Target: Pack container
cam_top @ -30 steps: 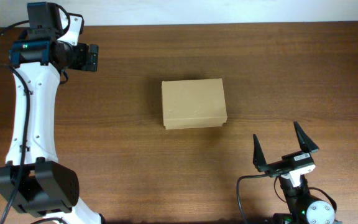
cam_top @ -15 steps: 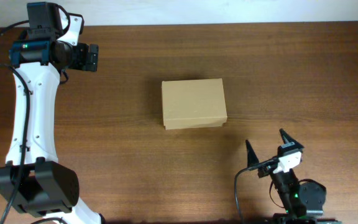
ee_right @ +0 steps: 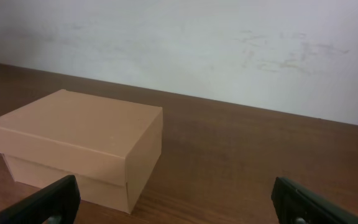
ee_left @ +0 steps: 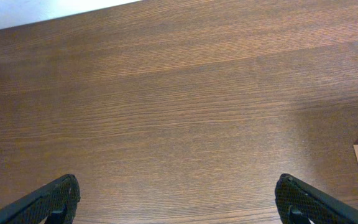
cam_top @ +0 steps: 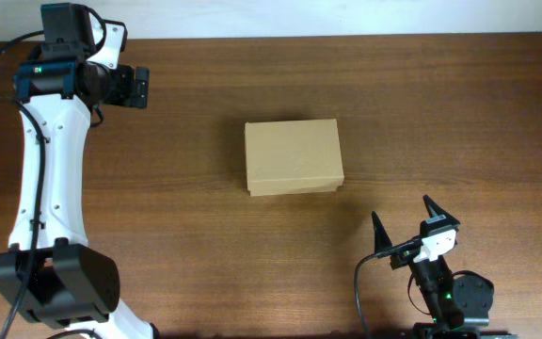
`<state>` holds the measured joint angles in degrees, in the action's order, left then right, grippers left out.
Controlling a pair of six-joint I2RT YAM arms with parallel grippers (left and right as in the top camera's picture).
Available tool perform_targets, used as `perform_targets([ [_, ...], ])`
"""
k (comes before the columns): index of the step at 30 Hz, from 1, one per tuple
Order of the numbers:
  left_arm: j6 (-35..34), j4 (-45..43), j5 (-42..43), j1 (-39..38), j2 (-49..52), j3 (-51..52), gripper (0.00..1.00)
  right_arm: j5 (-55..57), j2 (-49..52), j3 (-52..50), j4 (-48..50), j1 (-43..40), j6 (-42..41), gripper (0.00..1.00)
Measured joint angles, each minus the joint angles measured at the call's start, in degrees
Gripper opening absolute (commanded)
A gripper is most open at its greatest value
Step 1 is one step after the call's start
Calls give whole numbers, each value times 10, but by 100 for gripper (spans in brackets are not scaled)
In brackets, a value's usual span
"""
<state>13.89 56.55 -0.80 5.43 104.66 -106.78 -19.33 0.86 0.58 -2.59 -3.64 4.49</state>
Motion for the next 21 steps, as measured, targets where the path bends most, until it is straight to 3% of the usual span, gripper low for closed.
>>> perform_targets([
  [8,0,2,-9,0,0,0,100,0,0,0,0,0,0,99],
  [14,0,56,-40,0,-49,14,100,0,0,0,0,0,0,99],
  [17,0,-28,-35,-1,-128,69,100,0,0,0,0,0,0,99],
  [21,0,-249,-4,-7,-284,234,100,0,0,0,0,0,0,99],
])
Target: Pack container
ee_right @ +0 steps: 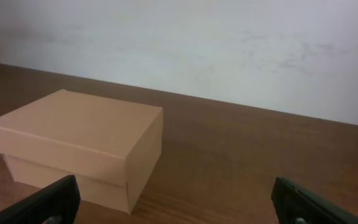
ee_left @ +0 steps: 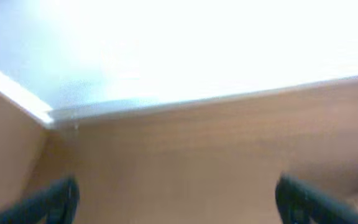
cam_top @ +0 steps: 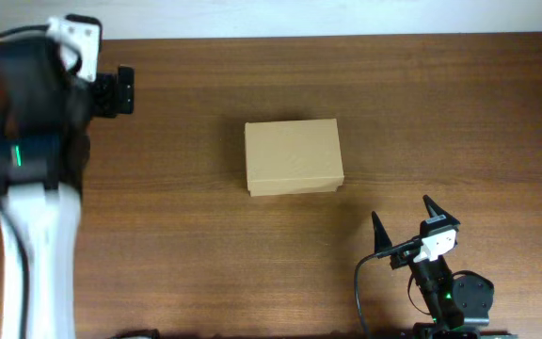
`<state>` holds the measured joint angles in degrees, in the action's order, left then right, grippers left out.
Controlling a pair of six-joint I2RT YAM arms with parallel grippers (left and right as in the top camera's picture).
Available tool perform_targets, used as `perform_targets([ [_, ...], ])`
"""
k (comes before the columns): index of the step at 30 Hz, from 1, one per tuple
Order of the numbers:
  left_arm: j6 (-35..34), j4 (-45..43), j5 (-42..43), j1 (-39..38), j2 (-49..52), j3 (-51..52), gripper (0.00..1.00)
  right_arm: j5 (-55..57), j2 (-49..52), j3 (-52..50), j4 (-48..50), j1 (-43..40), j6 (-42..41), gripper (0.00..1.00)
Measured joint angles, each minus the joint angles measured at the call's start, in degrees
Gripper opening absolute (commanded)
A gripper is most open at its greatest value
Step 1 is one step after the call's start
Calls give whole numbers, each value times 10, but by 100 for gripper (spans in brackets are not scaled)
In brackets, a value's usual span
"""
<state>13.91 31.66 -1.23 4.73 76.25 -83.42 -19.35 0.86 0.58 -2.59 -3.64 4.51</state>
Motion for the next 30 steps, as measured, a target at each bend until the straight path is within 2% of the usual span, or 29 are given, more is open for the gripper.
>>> perform_targets([
  [2,0,-113,26,-5,-93,119,99,0,0,0,0,0,0,99],
  [5,0,-200,59,-8,-186,262,100,0,0,0,0,0,0,99],
  [8,0,-241,88,-8,-263,403,100,0,0,0,0,0,0,99],
  [13,0,-242,122,-8,-388,589,100,0,0,0,0,0,0,99],
  [22,0,-251,147,-8,-577,733,100,0,0,0,0,0,0,99],
  [30,0,-254,159,-8,-666,790,100,0,0,0,0,0,0,99],
])
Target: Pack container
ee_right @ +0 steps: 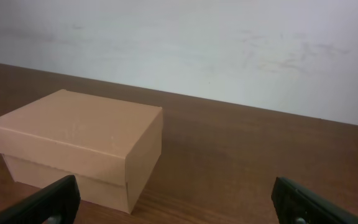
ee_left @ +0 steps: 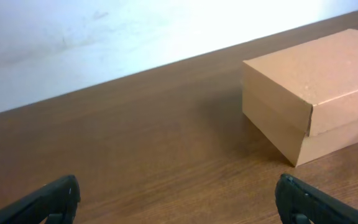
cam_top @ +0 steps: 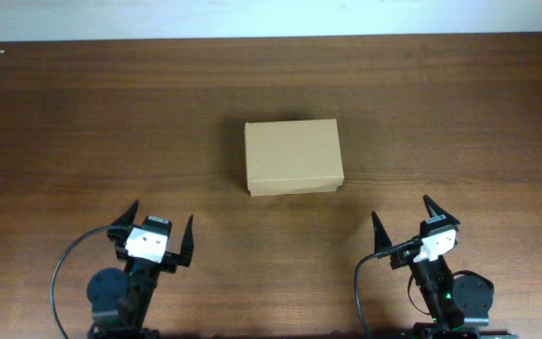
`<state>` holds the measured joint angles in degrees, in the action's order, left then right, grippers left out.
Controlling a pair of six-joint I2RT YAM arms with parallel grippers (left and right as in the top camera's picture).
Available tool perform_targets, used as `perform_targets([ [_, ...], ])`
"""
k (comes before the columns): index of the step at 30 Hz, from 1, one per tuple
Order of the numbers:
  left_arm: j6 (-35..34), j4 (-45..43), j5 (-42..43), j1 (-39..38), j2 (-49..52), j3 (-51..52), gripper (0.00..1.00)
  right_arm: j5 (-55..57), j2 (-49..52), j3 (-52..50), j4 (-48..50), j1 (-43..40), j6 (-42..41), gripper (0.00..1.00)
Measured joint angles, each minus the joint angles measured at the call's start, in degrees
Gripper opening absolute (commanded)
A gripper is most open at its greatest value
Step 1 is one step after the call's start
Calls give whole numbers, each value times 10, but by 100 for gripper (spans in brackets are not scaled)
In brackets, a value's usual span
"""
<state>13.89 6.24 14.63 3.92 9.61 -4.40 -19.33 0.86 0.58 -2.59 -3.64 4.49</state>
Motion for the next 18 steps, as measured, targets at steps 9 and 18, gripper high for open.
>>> perform_targets([
  [9,0,-9,0,0,-62,24,100,0,0,0,0,0,0,99],
  [18,0,-26,-16,0,-87,24,100,0,0,0,0,0,0,99],
])
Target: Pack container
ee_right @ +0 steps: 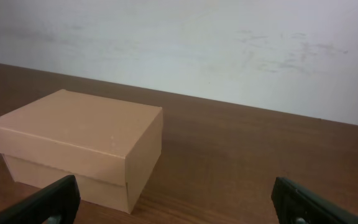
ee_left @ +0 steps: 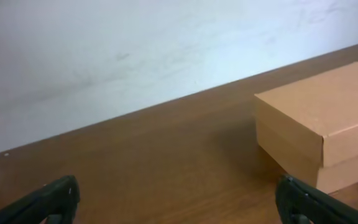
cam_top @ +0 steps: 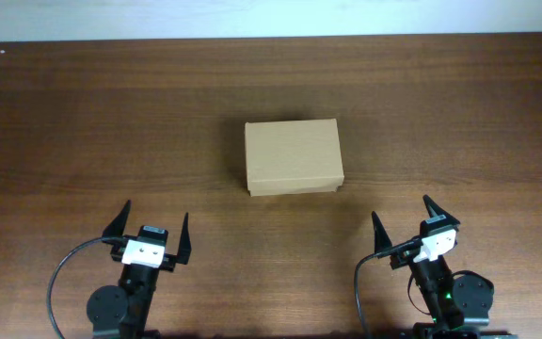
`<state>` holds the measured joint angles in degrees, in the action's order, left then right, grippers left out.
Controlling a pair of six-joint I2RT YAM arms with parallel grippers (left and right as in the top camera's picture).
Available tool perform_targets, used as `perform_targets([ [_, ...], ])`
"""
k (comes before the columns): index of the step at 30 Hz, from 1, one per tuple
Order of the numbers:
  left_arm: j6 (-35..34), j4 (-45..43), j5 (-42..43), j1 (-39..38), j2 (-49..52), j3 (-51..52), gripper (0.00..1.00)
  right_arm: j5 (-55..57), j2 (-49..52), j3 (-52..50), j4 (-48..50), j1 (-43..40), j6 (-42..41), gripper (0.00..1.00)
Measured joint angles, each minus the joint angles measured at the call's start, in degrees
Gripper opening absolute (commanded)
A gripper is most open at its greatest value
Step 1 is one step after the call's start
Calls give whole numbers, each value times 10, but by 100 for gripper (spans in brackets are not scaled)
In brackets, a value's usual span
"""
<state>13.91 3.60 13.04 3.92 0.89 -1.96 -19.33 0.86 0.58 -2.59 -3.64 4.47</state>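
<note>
A tan cardboard box (cam_top: 293, 156) with its lid on sits in the middle of the wooden table. It shows at the right in the left wrist view (ee_left: 328, 130) and at the left in the right wrist view (ee_right: 79, 146). My left gripper (cam_top: 152, 224) rests at the near left edge, open and empty, fingers spread wide (ee_left: 55, 198). At the near right, my right gripper (cam_top: 403, 215) is likewise open and empty, its fingertips (ee_right: 303, 202) low in its own view.
A brown wooden table (cam_top: 459, 113) carries only the box. A white wall (ee_right: 229, 43) stands behind the far edge. Both arms sit folded at the near edge.
My left gripper has turned a little left at the near left edge: the box sits farther right in its view. The box and right gripper have not moved.
My left arm was stretched out to the far left corner, its open gripper looking down at the table. Then it was swinging back, its view blurred. Then it sat folded at the near left edge, facing the box, as now. The right arm stayed still.
</note>
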Motion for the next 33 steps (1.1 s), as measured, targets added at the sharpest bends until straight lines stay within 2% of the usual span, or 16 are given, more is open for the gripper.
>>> perform_targets([
  [33,0,17,0,0,0,0,100,0,0,0,0,0,0,99],
])
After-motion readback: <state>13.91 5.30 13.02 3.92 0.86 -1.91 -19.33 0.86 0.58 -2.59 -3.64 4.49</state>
